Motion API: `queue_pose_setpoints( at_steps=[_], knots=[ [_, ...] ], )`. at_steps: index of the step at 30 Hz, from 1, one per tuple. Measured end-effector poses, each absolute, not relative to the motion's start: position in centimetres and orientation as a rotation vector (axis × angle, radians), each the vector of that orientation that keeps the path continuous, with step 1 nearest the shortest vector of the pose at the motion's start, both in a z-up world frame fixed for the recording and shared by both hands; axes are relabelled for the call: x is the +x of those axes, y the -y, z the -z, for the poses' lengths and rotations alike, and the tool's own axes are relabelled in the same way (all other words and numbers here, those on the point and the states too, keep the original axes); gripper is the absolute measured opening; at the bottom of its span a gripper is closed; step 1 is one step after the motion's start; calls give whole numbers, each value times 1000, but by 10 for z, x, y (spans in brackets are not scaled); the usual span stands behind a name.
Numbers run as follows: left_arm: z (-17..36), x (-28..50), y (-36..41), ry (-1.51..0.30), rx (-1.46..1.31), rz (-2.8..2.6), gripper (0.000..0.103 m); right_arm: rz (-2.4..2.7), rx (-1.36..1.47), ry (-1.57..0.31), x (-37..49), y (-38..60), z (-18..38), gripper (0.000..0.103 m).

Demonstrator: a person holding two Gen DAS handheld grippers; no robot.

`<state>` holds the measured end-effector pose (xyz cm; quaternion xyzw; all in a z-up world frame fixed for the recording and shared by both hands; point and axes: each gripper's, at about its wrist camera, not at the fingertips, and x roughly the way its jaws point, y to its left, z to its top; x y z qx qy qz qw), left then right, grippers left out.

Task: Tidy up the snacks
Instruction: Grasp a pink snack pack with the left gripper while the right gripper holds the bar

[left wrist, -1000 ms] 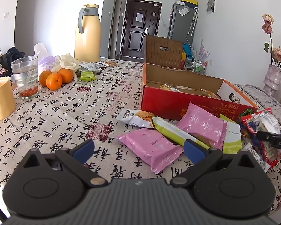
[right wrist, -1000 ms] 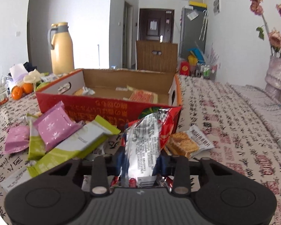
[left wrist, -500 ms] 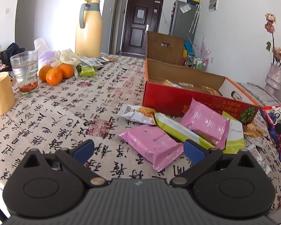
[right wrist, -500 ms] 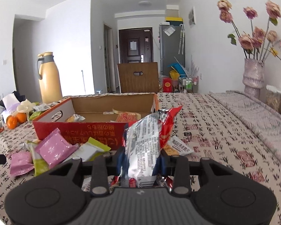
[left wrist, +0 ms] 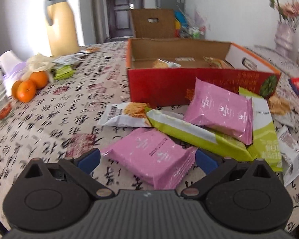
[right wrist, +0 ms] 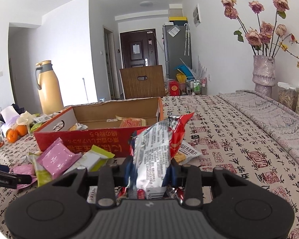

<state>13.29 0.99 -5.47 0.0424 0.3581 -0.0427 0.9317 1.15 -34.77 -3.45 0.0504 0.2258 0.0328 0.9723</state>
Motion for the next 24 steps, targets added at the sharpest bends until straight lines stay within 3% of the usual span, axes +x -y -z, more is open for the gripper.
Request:
queue_pose_setpoints(
  at_steps=[5,11,16,24],
  knots=[
    [63,151,-8,-757,176,162,103,-49,117,-461,12,351,36,35],
    [69,158,-18,-763,98,209,103,-46,121,-472,13,350,39,35],
    [66,151,-17,-737,103,219,86,-48,124,-479,14,348,40,35],
    [62,138,-22,-725,70,223,74,-59,121,-486,14,343,41,35]
  ],
)
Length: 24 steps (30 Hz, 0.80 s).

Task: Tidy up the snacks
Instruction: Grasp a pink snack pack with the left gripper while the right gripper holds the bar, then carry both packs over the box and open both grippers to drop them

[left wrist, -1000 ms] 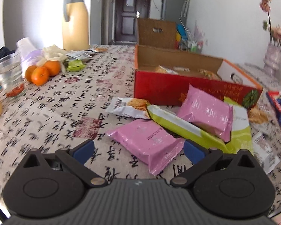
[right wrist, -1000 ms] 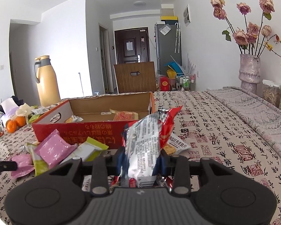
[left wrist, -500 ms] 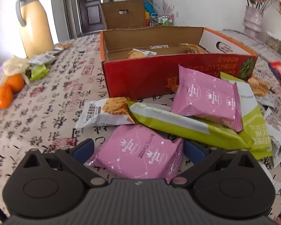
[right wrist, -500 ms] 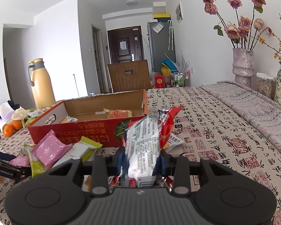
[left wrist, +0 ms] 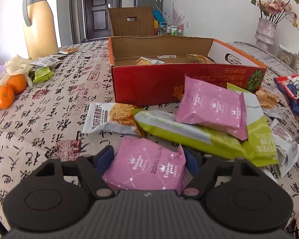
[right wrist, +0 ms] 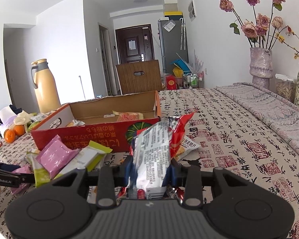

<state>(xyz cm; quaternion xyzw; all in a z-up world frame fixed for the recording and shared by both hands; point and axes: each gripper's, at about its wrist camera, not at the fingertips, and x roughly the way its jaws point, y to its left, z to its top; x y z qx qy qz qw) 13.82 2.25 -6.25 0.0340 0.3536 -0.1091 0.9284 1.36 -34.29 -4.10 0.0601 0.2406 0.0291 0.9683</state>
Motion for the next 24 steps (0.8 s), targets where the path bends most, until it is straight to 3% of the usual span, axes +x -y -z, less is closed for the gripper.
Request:
queue_pose_setpoints(
  at_steps=[9,24],
  knots=[
    [58,113,-24,-698,44,196,63,-73,118,-484,10,340,39,35],
    [32,100,-29,-584,-8,143,63,-98,120,-460,8,336,32,35]
  ],
)
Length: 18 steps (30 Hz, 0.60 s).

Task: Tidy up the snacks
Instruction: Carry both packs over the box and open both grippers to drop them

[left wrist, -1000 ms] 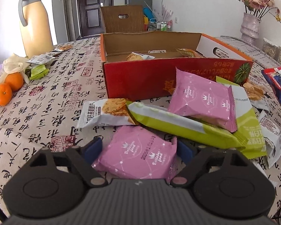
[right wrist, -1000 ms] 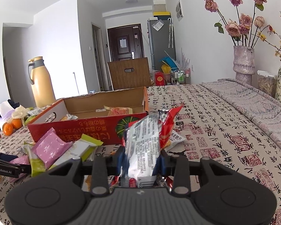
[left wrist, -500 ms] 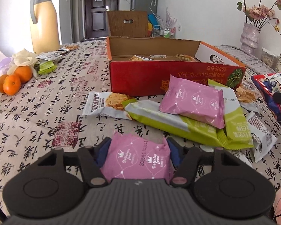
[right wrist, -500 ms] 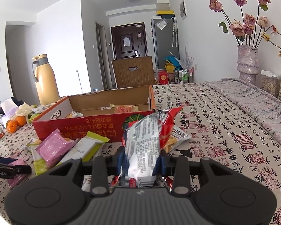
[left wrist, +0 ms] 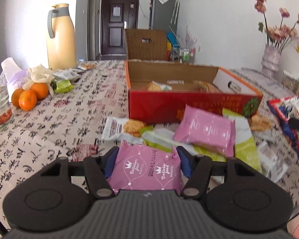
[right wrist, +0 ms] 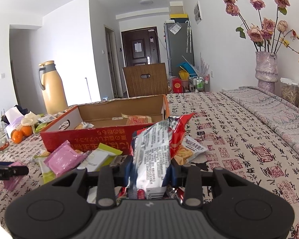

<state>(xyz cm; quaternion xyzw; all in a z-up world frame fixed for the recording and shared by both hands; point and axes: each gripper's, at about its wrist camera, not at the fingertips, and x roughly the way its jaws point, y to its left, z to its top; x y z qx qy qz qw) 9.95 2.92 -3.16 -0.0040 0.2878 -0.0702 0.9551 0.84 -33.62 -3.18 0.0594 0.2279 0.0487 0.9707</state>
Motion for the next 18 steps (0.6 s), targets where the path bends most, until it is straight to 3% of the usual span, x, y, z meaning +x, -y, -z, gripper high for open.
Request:
queue_pose_setpoints(
  at_steps=[18],
  knots=[
    [-28,154,6,-420,-70,181,63,-164,127,-349,78,324,-10,35]
  ],
)
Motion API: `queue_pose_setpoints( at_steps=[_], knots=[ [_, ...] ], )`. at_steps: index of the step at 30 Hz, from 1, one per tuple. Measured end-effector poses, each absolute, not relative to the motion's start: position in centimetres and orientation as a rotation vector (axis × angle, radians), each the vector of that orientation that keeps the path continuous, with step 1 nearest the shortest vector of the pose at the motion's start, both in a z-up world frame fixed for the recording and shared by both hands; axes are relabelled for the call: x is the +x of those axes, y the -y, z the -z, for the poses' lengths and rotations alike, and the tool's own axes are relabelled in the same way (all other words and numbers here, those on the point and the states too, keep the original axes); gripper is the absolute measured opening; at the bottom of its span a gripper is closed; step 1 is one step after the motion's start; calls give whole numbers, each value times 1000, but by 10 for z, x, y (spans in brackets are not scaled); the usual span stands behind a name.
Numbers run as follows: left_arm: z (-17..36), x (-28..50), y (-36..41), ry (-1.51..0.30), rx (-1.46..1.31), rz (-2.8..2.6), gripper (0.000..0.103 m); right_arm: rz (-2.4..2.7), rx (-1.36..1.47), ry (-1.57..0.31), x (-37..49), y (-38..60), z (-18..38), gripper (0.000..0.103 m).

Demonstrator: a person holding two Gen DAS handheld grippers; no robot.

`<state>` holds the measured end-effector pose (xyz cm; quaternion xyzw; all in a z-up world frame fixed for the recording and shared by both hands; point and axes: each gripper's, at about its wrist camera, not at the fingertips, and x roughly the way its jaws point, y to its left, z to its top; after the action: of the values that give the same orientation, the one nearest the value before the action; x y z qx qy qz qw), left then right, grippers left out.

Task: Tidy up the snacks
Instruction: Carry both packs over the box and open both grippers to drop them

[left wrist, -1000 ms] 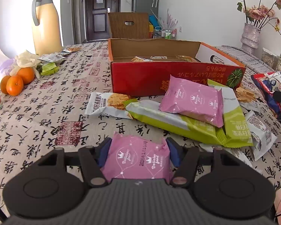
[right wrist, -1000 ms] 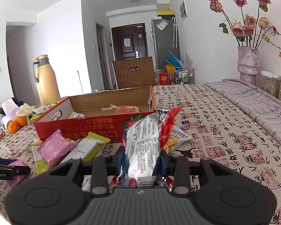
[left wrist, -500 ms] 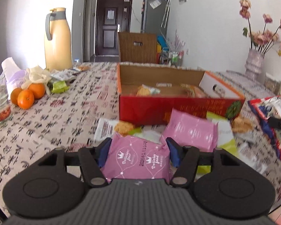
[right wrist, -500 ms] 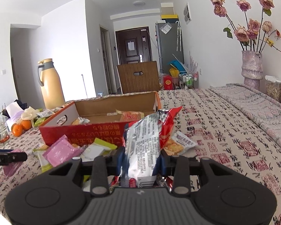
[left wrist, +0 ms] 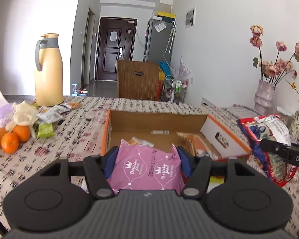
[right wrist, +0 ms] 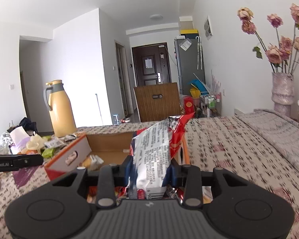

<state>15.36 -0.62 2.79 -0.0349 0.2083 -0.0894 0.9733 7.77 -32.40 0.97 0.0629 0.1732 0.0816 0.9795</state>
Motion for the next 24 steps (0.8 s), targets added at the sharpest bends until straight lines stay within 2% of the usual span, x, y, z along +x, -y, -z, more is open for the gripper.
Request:
queue_pose_setpoints(
  at_steps=[13,24],
  knots=[
    [-44,235,29,-390,-82,161,63,-204,151,-321,164,307,-25,35],
    [-23,283,33,-425,-110,99,63,-165,173,-367,206,298,-2,35]
  ],
)
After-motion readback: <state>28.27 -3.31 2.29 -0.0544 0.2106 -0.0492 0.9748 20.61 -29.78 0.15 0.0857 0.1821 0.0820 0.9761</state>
